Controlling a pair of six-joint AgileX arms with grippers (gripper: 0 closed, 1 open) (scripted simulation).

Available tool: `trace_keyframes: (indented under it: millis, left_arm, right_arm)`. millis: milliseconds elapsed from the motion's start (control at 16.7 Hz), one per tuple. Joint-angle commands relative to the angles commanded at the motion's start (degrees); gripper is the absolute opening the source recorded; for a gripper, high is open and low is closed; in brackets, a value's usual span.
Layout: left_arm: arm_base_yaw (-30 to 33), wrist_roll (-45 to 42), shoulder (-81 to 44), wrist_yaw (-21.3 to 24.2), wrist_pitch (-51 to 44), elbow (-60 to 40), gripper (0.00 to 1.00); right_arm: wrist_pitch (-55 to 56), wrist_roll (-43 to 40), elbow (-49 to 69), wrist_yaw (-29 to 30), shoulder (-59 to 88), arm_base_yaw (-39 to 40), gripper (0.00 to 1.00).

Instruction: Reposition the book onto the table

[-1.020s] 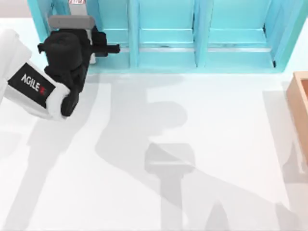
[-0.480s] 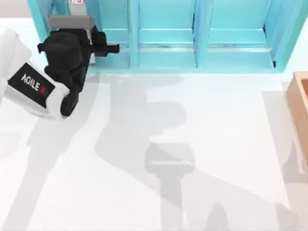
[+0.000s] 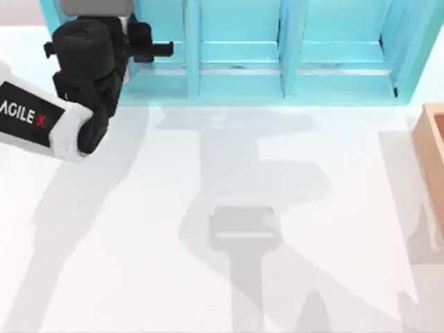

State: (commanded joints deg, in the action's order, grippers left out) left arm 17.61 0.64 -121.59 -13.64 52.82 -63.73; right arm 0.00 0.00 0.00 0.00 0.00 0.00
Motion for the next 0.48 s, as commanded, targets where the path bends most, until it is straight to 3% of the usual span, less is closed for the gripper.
trace_keyframes:
  millis: [480]
  left_arm:
    - [5.9,0.5,38.9,-6.5,-21.6,15.3,0.0]
  right_arm:
    - [0.0,0.0,0.0,0.0,0.0,0.0,1.0]
